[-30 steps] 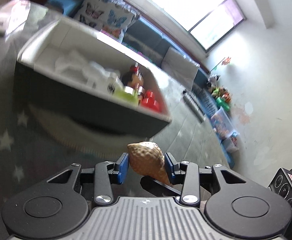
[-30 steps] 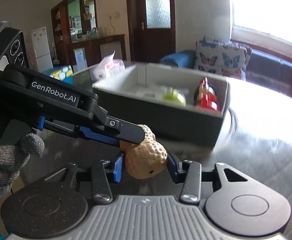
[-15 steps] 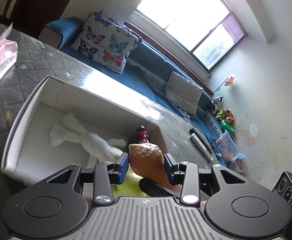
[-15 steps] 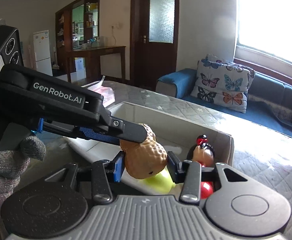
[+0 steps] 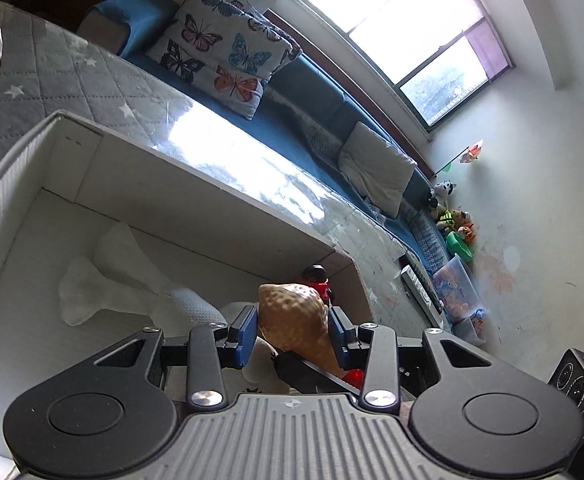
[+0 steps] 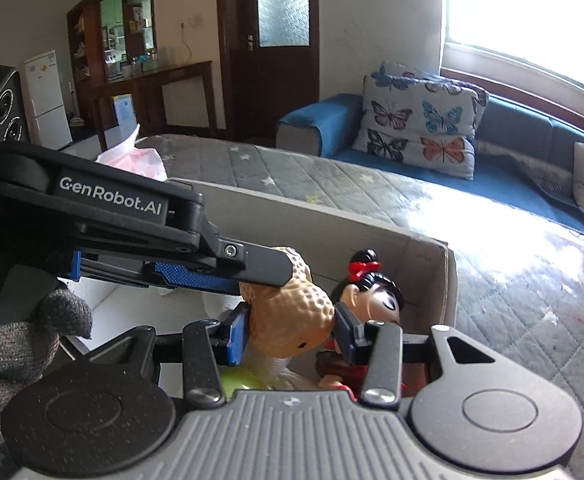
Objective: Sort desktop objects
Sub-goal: 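Lift the peanut toy and carry it into the grey box, then open both grippers to release the peanut toy in the box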
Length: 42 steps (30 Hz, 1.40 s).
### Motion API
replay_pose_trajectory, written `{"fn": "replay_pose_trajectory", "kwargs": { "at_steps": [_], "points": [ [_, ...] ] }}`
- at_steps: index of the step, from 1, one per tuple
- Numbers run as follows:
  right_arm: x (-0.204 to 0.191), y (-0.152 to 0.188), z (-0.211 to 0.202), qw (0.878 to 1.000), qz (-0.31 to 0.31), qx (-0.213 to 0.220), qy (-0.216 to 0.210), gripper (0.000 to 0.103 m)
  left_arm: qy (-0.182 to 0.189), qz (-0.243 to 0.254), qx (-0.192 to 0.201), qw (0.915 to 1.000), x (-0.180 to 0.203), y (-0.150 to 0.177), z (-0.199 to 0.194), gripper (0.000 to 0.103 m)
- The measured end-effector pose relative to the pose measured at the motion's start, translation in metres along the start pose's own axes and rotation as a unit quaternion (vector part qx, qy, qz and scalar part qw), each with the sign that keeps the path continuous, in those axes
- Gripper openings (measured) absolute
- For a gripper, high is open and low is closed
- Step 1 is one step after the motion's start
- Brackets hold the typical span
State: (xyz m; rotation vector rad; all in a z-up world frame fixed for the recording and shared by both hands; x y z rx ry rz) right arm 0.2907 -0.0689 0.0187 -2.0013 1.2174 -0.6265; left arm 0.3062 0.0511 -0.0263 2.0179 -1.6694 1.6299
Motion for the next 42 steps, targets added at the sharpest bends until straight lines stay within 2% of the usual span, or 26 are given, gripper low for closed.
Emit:
{"fn": "replay_pose_trajectory", "kwargs": {
  "at_steps": [12, 15, 19, 29, 31, 36, 39, 42],
  "points": [
    [-0.002, 0.002, -0.005, 1.0, -0.001, 0.006, 0.005, 0.046, -0.019, 0.016, 0.005, 0.9997, 0.004, 0.001, -0.011, 0.041],
    [-0.004, 0.002, -0.009, 1.0, -0.004, 0.01, 0.007, 0.053, -0.021, 0.025, 0.012, 0.9994, 0.009, 0.001, -0.016, 0.041],
    [-0.005, 0.001, -0.016, 1.0, -0.004, 0.018, 0.007, 0.053, -0.021, 0.04, 0.019, 0.9988, 0.016, 0.004, -0.025, 0.041],
    [-0.011, 0.011, -0.046, 0.999, -0.002, 0.038, 0.004, 0.055, -0.041, 0.074, 0.033, 0.9959, 0.033, 0.029, -0.052, 0.041],
    [-0.012, 0.015, -0.055, 0.999, 0.002, 0.043, 0.002, 0.06, -0.048, 0.081, 0.039, 0.9948, 0.037, 0.034, -0.059, 0.041],
    [-0.016, 0.027, -0.073, 0.999, 0.002, 0.052, 0.003, 0.063, -0.061, 0.095, 0.046, 0.9925, 0.046, 0.051, -0.072, 0.041],
    [-0.019, 0.036, -0.084, 0.998, 0.003, 0.056, 0.003, 0.072, -0.07, 0.108, 0.046, 0.9906, 0.051, 0.062, -0.078, 0.041],
    [-0.021, 0.044, -0.094, 0.998, 0.008, 0.059, 0.003, 0.075, -0.075, 0.115, 0.046, 0.9895, 0.055, 0.071, -0.082, 0.041]
  ]
}}
Point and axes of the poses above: each gripper's, at about its wrist camera, not at the fingertips, and z roughly the way its jaws point, x to its right, y to its underside, the point moved 4 cm from there along z, roughly the way its jaws point, and after that the axes turned 7 degrees about y, right-handed, at the moved point
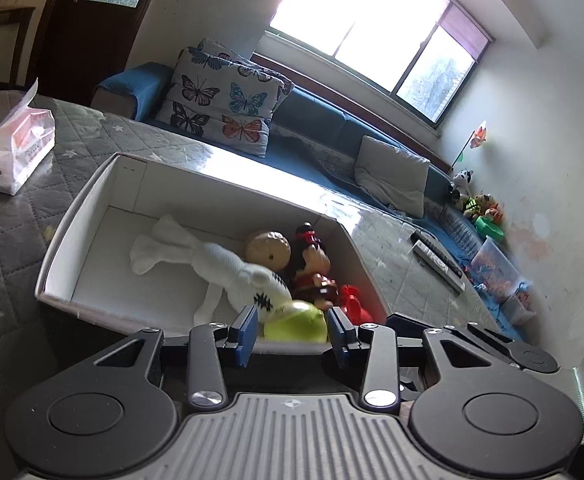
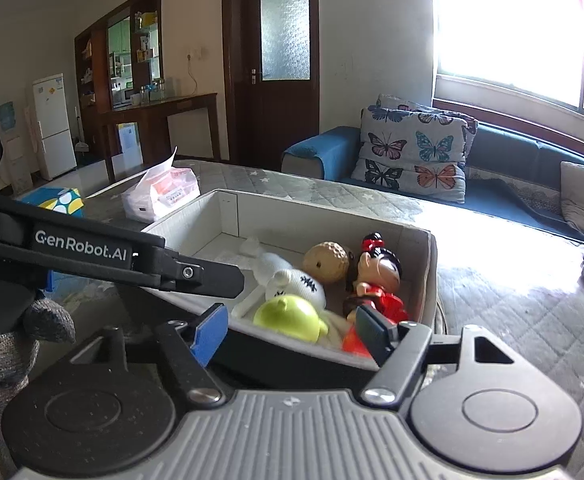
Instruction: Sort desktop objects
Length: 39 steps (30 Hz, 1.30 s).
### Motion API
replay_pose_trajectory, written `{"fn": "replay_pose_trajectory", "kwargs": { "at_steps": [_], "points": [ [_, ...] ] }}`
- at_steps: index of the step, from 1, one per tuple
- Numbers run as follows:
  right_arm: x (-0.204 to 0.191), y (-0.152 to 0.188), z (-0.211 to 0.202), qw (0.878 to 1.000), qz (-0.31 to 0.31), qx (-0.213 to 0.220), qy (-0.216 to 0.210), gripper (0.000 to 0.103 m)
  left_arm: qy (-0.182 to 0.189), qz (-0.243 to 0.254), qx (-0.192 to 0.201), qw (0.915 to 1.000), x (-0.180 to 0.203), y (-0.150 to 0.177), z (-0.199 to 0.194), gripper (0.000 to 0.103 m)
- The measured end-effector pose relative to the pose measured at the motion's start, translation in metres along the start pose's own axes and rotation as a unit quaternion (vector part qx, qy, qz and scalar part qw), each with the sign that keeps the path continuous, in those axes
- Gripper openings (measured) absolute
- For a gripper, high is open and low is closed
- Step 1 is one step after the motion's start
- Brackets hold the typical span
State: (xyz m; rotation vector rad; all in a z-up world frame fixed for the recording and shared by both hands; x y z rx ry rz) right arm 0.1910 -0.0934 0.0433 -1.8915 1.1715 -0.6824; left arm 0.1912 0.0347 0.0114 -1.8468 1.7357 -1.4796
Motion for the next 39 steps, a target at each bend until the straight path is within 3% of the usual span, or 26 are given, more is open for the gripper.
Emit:
{"fn": "replay_pose_trajectory", "kwargs": {
  "at_steps": [2, 7, 11, 21, 39],
  "points": [
    [0.0, 0.006, -0.006, 1.0, 0.003, 0.0, 0.001, 0.083, -0.004, 0.001, -0.002, 1.0, 0.001, 0.007, -0.003, 0.041],
    [-0.004, 0.018, -0.019, 1.0, 0.003, 0.004, 0.01, 0.085, -0.016, 0.006, -0.003, 0.9999, 0.002, 0.018, -0.013, 0.041],
    [-0.005, 0.025, -0.027, 1.0, 0.013, 0.002, 0.015, 0.093, -0.031, 0.018, -0.009, 0.9993, 0.005, 0.027, -0.017, 0.041],
    [-0.012, 0.041, -0.038, 0.999, 0.011, -0.004, 0.031, 0.099, -0.084, 0.066, -0.017, 0.9942, 0.012, 0.049, -0.022, 0.041],
    [-0.007, 0.063, -0.04, 0.998, 0.043, -0.032, 0.037, 0.103, -0.155, 0.098, -0.036, 0.9823, 0.013, 0.069, -0.021, 0.041]
  ]
}}
Point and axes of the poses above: each gripper's, at about its wrist camera, not at the fingertips, and z roughly the way its jaws point, x to its right, y to its underside, the point moved 4 cm from there along z, roughly the way its jaws point, and after that the axes turned 7 degrees about y, right-handed, at the moved point
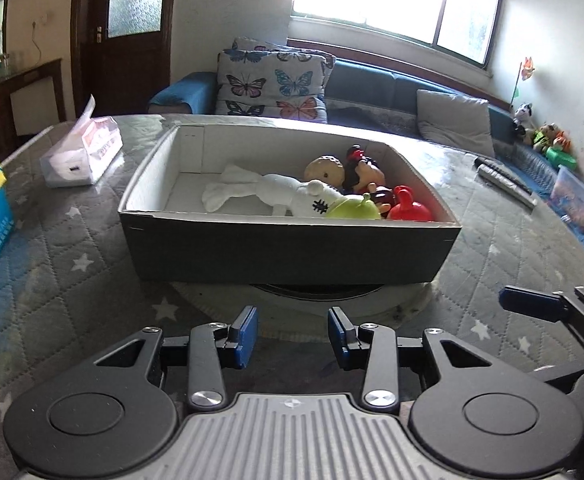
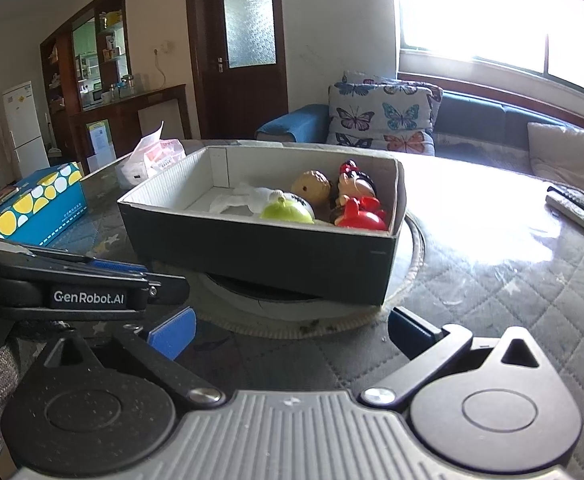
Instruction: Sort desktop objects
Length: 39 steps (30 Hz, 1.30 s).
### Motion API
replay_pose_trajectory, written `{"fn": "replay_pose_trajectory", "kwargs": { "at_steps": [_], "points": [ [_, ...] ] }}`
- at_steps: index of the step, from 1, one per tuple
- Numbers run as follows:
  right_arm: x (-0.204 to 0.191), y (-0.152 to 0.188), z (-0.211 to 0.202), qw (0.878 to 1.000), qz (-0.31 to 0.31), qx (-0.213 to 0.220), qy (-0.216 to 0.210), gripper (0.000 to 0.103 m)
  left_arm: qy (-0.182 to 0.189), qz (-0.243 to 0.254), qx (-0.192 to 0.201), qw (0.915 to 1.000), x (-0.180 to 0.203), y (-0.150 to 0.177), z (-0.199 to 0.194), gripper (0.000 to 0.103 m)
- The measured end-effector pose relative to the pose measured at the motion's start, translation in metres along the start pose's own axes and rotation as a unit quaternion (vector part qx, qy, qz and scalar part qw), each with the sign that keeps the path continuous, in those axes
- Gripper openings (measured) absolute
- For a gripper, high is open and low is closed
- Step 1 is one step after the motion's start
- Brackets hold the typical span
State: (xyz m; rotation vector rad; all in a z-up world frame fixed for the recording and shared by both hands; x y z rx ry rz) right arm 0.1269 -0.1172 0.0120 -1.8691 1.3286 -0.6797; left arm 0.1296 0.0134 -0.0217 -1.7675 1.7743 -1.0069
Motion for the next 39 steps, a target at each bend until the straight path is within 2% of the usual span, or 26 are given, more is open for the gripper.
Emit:
{"fn": "replay_pose_trajectory", "kwargs": {
  "at_steps": [4, 16, 39],
  "points": [
    [0.0, 0.003, -0.002, 1.0, 0.003, -0.002, 0.002, 0.103, -0.031, 0.019, -0.004, 0.9993, 0.002, 0.003, -0.001, 0.041],
    [-0.003, 0.014, -0.002, 1.0, 0.007, -0.018, 0.005, 0.103, -0.08, 0.047, -0.016, 0.9956, 0.003, 0.012, -0.001, 0.041],
    [-0.013, 0.012, -0.002, 1.0, 0.004, -0.022, 0.013, 0.103, -0.112, 0.062, 0.005, 0.9918, 0.005, 0.012, -0.012, 0.041]
  ]
}}
Point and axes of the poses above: each gripper's, at about its wrist camera, not at the fingertips, and z roughly the way its jaws point, x to its right, y to its underside, the point moved 4 cm from there along z, roughly the way its jaws point, and after that the axes turned 7 degrees about y, right-handed, at the moved point
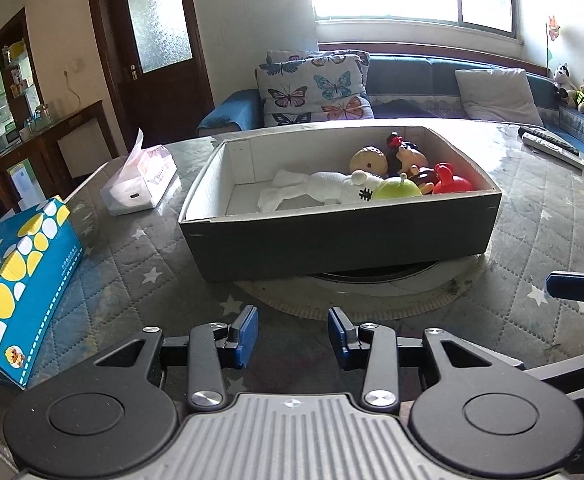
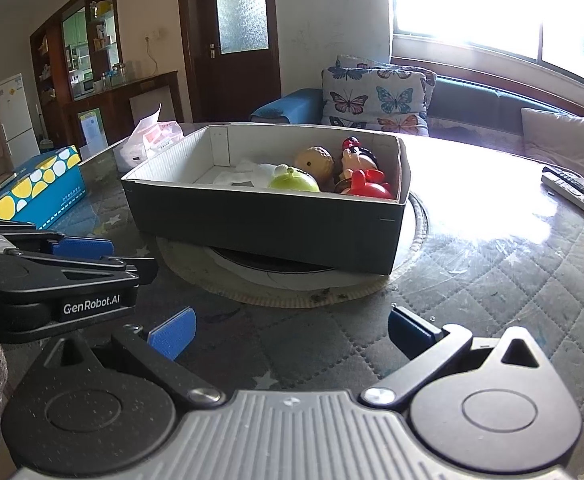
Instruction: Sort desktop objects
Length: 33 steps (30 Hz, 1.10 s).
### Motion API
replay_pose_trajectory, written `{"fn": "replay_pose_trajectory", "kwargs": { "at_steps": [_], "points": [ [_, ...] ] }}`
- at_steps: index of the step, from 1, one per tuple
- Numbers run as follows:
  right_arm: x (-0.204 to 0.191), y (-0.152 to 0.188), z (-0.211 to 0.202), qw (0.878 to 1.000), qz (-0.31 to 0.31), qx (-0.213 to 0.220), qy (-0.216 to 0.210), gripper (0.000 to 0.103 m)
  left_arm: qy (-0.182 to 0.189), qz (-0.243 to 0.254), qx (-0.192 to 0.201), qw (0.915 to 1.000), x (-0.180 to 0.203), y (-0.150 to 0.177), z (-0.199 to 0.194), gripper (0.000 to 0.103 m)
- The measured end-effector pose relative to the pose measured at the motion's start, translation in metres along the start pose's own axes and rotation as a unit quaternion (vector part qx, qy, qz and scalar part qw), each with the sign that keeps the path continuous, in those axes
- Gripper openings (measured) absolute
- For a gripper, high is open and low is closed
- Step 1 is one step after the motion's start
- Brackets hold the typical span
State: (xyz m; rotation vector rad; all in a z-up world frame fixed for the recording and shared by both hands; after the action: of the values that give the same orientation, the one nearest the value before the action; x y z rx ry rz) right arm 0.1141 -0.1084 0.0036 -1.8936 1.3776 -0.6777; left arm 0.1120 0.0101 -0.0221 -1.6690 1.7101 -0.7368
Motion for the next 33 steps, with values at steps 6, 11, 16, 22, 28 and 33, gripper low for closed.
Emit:
{"fn": "replay_pose_trajectory", "kwargs": {
  "at_steps": [6, 11, 16, 22, 28, 33],
  "points": [
    [0.0, -0.002, 0.004, 1.0, 0.004, -0.005, 0.003, 0.103, -0.006, 0.006, 0.007, 0.9999, 0.0, -0.002, -0.001, 0.041],
    [0.0, -0.005, 0.007, 1.0, 0.003, -0.005, 0.007, 0.103, -0.011, 0.002, 0.007, 0.9999, -0.004, -0.004, 0.001, 0.041],
    [0.0, -0.008, 0.012, 1.0, 0.004, -0.008, 0.01, 0.103, -0.016, 0.004, 0.007, 0.9998, -0.006, -0.006, 0.005, 0.041],
    [0.0, -0.011, 0.018, 1.0, 0.003, -0.011, 0.016, 0.103, -0.019, 0.005, 0.006, 0.9998, -0.008, -0.009, 0.009, 0.041],
    [0.001, -0.014, 0.024, 1.0, 0.007, -0.016, 0.018, 0.103, -0.022, 0.005, 0.005, 0.9997, -0.009, -0.012, 0.014, 0.041],
    [0.001, -0.016, 0.03, 1.0, 0.008, -0.02, 0.018, 0.103, -0.024, 0.007, 0.004, 0.9997, -0.01, -0.015, 0.02, 0.041]
  ]
}}
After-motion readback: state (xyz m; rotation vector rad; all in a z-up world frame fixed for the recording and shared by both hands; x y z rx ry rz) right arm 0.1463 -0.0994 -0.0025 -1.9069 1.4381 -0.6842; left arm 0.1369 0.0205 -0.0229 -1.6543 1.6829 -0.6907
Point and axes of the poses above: each gripper's, at about its wrist camera, not at the fingertips, and z roughly the way its jaws point, x to its right, y to its underside, the point moved 4 cm from there along z, roughly the way its jaws point, and after that the axes turned 7 degrees about y, right-handed, at the moved point
